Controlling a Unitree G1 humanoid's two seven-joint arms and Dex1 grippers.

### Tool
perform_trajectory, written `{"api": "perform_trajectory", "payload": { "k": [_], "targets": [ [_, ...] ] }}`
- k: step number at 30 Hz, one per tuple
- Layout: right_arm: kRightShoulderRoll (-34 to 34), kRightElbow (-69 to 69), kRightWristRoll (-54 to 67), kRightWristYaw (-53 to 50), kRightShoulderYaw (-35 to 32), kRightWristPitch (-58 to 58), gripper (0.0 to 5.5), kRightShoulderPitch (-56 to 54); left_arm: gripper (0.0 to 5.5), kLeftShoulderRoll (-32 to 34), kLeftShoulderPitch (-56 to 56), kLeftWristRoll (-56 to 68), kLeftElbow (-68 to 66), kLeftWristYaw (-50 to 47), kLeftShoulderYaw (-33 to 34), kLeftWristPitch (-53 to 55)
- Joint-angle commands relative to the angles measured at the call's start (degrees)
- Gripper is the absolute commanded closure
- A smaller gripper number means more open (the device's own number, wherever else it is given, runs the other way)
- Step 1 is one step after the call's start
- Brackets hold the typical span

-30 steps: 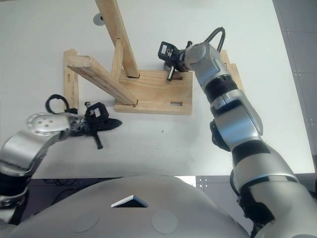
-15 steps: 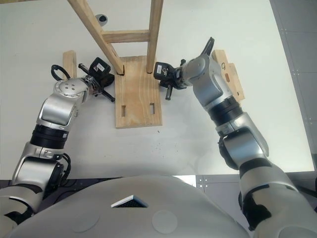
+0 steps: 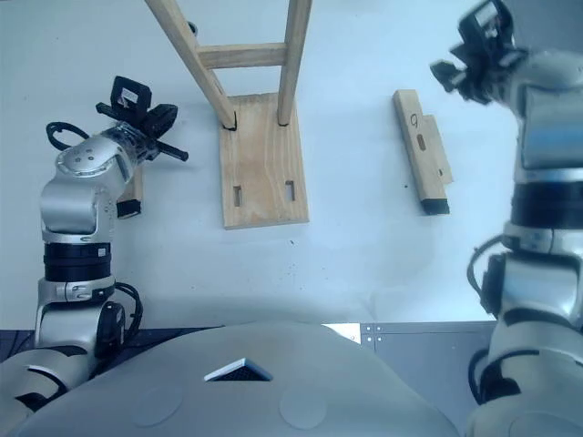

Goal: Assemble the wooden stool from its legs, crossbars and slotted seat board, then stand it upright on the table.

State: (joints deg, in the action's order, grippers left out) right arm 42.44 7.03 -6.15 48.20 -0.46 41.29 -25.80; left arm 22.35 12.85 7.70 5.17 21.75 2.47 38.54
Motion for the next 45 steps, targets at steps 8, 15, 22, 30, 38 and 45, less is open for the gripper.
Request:
{"api": "perform_trajectory", "payload": {
  "k": [8,15,22,30,38,45],
  "targets": [
    [2.21,1.60,2.09,-1.62,0.01,-3.18,3.36,10.71,5.50,0.90,0.44,1.93,3.62,0.71,1.67,2.25],
    [2.45,3.76,1.79,-1.56,2.42,-4.47,3.36,10.59,5.50,0.33,-1.29,0.72,1.57,0.30,-0.17,0.76],
    [1.31,-0.98,4.72,0.29,2.97,-0.38,3.36,10.64,5.50,-0.62,-2.11,1.24,-2.23,-0.36,0.14,-0.26],
    [3.37,0.22,4.47,-0.74,2.79,1.80,3.36,12.85,5.50,-0.62,-3.77,0.73,-2.58,-0.74,0.04,-1.13],
    [3.95,-6.14,13.38,3.72,-2.12,12.57,3.36,19.91,5.50,-0.40,-6.96,1.13,0.91,-1.98,1.41,-0.51],
    [2.15,-1.15,13.83,0.16,-0.95,11.28,4.19,21.88,5.50,0.09,-5.97,1.31,1.42,-1.89,1.52,-0.19]
  ]
}}
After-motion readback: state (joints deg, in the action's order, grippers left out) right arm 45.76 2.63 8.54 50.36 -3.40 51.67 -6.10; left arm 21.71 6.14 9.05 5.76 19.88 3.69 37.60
